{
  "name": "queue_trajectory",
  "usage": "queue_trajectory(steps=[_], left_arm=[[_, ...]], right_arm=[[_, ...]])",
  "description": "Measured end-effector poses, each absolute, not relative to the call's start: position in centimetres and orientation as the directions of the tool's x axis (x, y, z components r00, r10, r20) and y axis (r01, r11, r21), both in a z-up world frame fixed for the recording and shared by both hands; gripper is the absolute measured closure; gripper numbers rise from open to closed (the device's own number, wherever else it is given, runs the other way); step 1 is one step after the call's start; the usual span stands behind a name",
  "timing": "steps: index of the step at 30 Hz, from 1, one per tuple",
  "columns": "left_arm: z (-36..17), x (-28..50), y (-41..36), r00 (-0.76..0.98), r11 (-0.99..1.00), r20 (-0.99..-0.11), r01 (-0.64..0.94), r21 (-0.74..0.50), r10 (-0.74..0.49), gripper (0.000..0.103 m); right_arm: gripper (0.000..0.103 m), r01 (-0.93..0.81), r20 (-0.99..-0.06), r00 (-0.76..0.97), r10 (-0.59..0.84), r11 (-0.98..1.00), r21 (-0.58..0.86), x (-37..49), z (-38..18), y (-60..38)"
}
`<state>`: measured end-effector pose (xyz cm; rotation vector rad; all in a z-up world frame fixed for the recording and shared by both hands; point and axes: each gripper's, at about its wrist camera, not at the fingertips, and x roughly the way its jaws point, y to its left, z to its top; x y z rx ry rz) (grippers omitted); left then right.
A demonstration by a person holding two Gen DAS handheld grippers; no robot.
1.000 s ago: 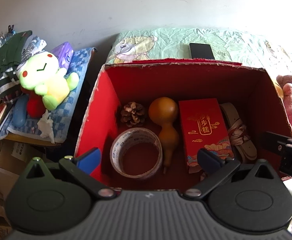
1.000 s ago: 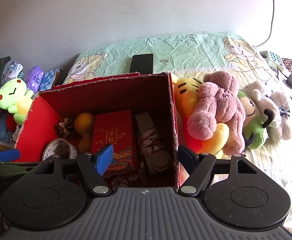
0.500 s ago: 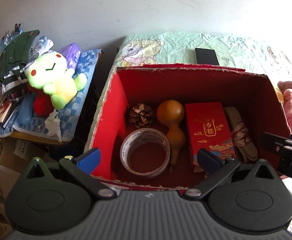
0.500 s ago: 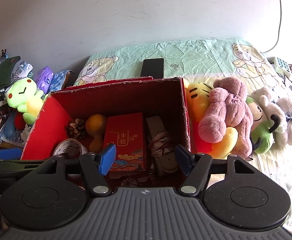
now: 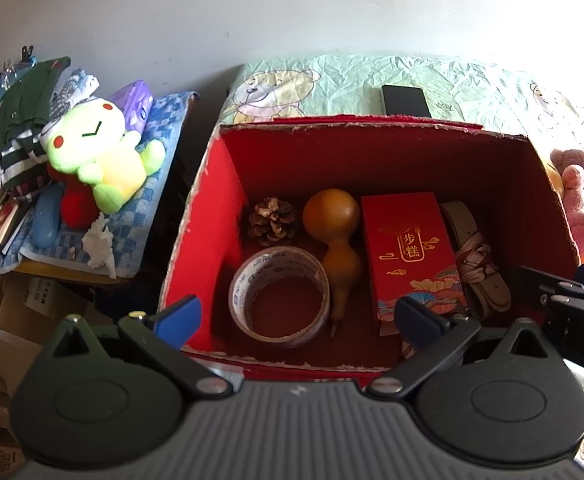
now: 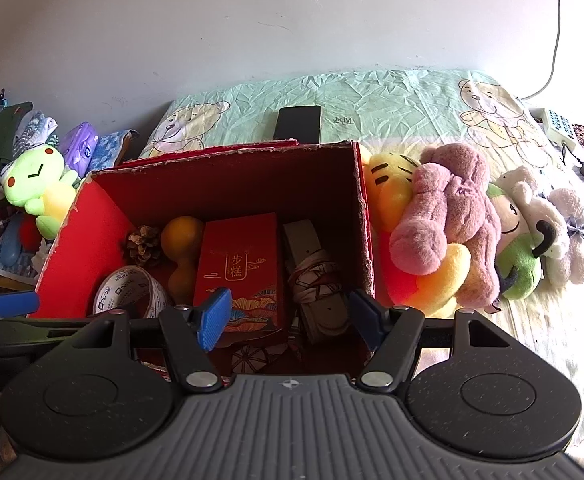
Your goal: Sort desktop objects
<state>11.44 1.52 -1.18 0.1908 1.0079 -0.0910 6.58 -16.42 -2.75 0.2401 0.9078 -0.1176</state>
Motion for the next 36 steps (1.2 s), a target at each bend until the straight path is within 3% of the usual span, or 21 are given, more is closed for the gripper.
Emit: queue_trajectory(steps=[36], left_arm=[[-1.4, 12.2, 2.9, 0.534, 0.984, -0.845, 0.137, 0.113, 0.023, 0.001]], right_arm=[[0.033, 0.222, -0.795, 0.604, -0.059, 0.970, 0.096, 7.7, -2.5, -15.6]])
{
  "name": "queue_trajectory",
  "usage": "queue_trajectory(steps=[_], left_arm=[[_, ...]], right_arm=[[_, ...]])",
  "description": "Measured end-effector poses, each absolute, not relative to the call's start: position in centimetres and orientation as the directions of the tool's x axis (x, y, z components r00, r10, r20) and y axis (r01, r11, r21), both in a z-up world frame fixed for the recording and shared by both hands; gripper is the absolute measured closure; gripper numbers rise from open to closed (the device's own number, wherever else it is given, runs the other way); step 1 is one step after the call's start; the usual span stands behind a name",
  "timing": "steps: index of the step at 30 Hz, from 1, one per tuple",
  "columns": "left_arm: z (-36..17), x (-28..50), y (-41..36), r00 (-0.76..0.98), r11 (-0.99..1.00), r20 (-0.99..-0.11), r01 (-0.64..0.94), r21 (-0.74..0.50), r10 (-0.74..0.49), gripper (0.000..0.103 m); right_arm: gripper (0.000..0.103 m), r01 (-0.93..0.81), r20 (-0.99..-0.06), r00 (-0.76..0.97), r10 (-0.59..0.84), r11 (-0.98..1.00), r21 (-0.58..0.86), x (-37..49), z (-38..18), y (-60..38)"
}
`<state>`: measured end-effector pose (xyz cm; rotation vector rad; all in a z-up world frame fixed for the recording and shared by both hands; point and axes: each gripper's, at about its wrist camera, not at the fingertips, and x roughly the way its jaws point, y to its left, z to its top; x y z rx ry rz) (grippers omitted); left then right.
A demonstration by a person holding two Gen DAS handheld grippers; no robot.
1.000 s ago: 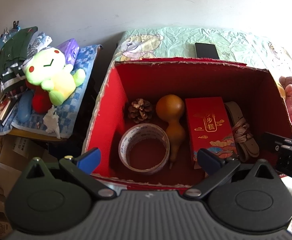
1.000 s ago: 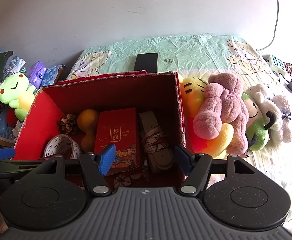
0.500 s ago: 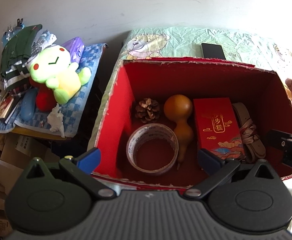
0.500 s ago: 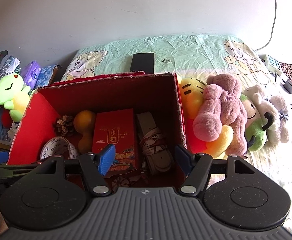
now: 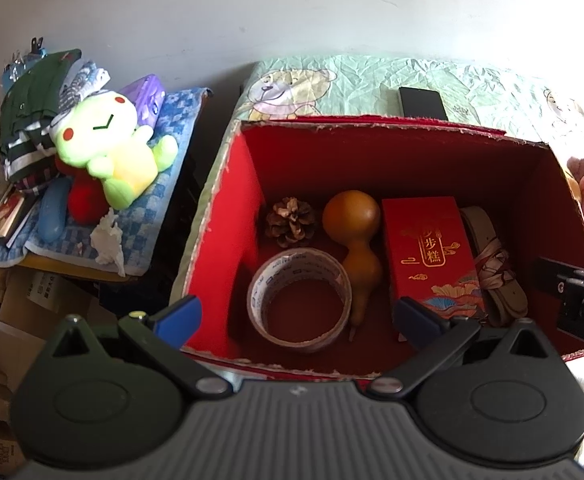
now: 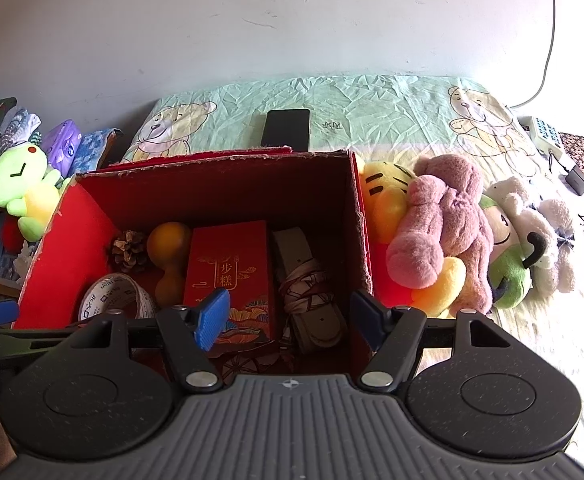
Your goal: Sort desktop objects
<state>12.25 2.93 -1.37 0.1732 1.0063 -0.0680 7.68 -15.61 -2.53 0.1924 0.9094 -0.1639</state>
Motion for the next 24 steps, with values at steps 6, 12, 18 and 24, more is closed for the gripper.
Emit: queue_trajectory(steps=[6, 12, 18, 24], left_arm=[[-1.34, 12.37, 2.81, 0.532, 0.983, -0.847, 0.143, 0.111, 0.019, 0.001], [-1.27, 12.27, 2.82, 0.534, 0.983, -0.845, 0.147, 0.109, 0.014, 0.001], [-1.34, 12.21, 3.01, 0.532, 0.984, -0.847, 0.146, 0.104, 0.011, 0.001], [-1.78, 12.21, 3.01, 0.523, 0.983, -0.852, 0.152, 0.102, 0.008, 0.001]], right_arm=[[0.032, 0.215, -0.792, 0.609, -0.052, 0.971, 0.102, 7.80, -2.43, -15.40], [0.032, 0.215, -0.796, 0.604, -0.049, 0.971, 0.104, 8.03, -2.60, -15.26], [0.030, 0.210, -0.796, 0.602, -0.056, 0.974, 0.091, 8.12, -2.66, -14.89], [0.029, 0.215, -0.801, 0.596, -0.062, 0.973, 0.085, 8.12, -2.92, -14.84]])
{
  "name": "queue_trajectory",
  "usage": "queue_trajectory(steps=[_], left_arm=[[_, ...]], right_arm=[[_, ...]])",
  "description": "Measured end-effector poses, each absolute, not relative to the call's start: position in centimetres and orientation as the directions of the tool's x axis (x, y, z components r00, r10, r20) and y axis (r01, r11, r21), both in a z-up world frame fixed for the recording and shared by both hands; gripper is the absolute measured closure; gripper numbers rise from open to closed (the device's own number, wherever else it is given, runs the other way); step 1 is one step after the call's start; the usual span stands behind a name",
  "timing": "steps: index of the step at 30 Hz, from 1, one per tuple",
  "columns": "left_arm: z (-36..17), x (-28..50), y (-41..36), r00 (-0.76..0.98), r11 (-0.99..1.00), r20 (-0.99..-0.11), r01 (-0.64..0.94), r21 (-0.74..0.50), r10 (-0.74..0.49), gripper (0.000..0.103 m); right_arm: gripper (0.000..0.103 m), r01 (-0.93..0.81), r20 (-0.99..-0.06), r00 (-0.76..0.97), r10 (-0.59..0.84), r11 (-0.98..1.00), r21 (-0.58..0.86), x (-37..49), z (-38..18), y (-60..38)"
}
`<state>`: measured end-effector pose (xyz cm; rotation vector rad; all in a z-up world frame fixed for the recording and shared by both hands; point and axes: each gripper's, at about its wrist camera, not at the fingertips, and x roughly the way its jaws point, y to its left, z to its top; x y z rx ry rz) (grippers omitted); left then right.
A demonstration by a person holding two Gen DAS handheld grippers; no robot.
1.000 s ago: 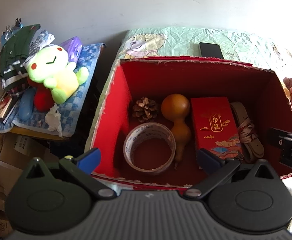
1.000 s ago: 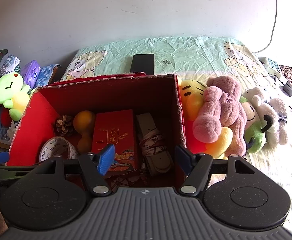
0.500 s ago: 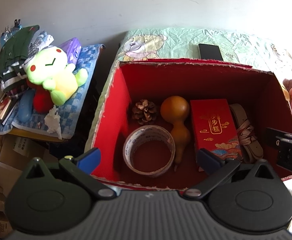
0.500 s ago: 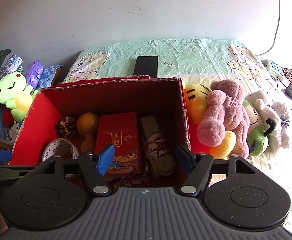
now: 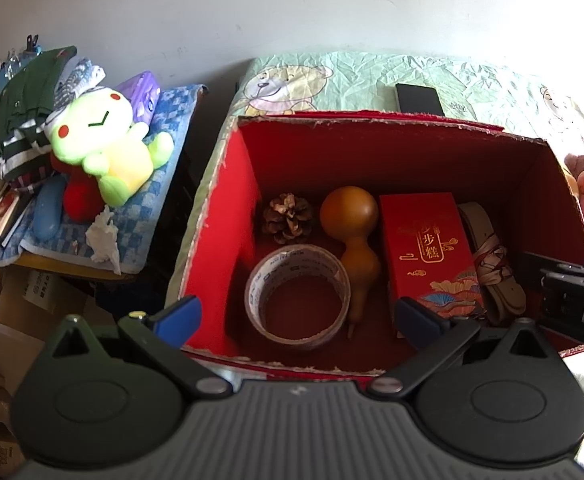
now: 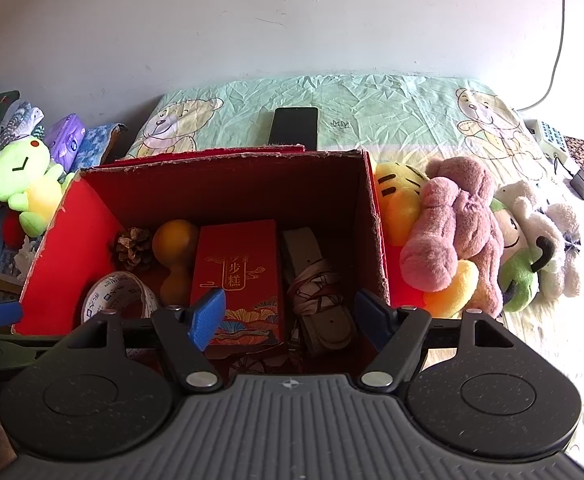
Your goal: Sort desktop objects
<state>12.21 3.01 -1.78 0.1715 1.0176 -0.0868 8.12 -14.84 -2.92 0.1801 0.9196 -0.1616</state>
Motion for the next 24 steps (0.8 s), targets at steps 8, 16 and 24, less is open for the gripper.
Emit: queue_trajectory(steps=[8, 16, 24], left_arm=[[-2.0, 11.8, 2.8, 0.521, 0.982, -0.854, 0.158, 0.103, 0.006, 0.001], [-1.9, 11.3, 2.5, 0.529, 0.980, -0.848, 0.158, 0.117, 0.015, 0.001], [-1.8, 10.5, 1.9, 0.529, 0.979, -0.848, 0.171, 0.114, 0.006, 0.001]], right_arm=[[0.028, 0.218, -0.802, 0.594, -0.065, 0.972, 0.083, 7.7, -2.9, -14.7], [0.025, 0.231, -0.795, 0.601, -0.078, 0.970, 0.079, 6.9, -2.8, -14.8], [0.025, 0.238, -0.787, 0.613, -0.076, 0.967, 0.092, 5.9, -2.6, -15.2]])
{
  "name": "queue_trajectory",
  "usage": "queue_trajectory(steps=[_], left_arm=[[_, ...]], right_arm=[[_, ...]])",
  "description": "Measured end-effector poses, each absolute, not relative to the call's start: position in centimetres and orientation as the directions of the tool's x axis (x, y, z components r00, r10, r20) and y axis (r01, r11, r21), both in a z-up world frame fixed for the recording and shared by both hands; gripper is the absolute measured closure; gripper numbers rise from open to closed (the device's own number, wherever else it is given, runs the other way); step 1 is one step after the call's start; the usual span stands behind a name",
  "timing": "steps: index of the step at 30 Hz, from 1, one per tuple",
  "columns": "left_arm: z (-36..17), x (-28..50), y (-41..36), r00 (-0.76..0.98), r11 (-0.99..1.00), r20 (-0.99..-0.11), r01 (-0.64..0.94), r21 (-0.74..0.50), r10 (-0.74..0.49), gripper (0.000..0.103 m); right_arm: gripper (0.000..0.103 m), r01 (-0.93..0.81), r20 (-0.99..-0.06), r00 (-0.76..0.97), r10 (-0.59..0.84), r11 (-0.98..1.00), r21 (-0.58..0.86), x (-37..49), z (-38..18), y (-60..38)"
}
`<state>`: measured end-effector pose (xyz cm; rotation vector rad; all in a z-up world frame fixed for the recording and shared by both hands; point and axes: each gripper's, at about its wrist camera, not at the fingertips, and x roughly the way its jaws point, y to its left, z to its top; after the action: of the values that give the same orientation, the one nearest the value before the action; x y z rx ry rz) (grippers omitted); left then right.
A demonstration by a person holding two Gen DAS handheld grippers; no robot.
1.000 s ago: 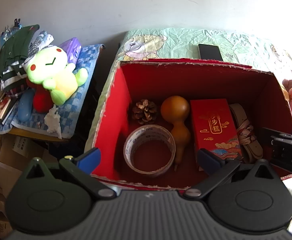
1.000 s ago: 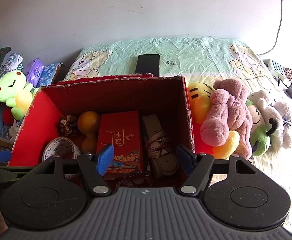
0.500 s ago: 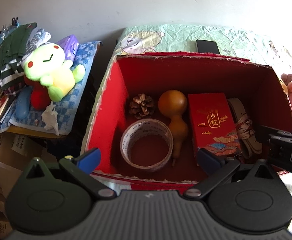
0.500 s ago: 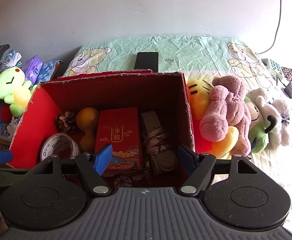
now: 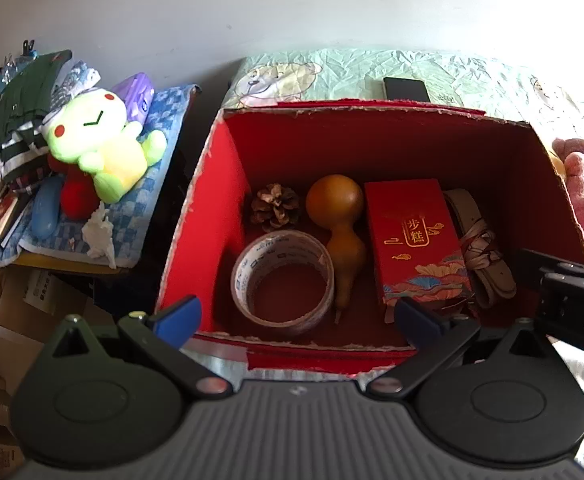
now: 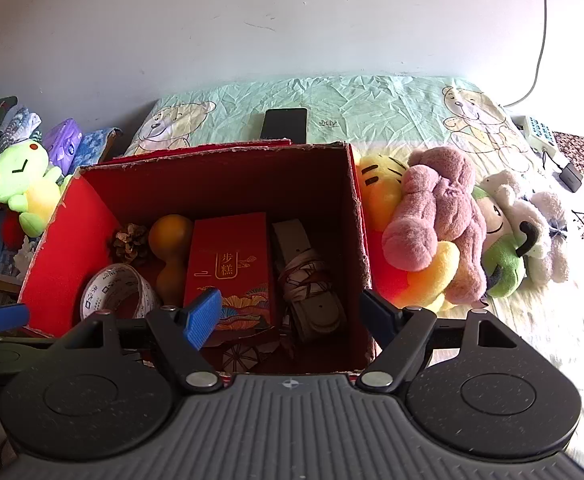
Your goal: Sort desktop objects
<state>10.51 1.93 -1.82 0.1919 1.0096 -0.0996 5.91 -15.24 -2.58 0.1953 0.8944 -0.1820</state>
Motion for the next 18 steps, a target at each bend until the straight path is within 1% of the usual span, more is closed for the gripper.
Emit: queue_trajectory(steps=[10, 14, 16, 18], left_arm=[[-1.2, 9.5, 1.5, 0.543, 0.978, -0.840, 0.164, 0.128, 0.019, 0.001], [-0.5, 9.9, 1.1, 0.534, 0.975, -0.845, 0.168, 0.144, 0.033, 0.001], [0.1, 10.3, 1.0, 0.531, 0.975, -0.847, 0.166, 0.147, 0.038, 0.001], [0.6, 10.7, 0.9, 0.538, 0.975, -0.841, 0.156, 0.160, 0.052, 0.001]], right_arm=[[0.025, 0.223, -0.776, 0.629, -0.054, 0.968, 0.113, 5.1, -2.2, -15.5], [0.025, 0.192, -0.773, 0.633, -0.035, 0.975, 0.113, 5.6, -1.6, -15.5], [0.023, 0.183, -0.771, 0.636, -0.032, 0.977, 0.110, 6.1, -1.0, -15.6], [0.019, 0.172, -0.775, 0.632, -0.024, 0.979, 0.109, 6.7, -0.5, -15.8]])
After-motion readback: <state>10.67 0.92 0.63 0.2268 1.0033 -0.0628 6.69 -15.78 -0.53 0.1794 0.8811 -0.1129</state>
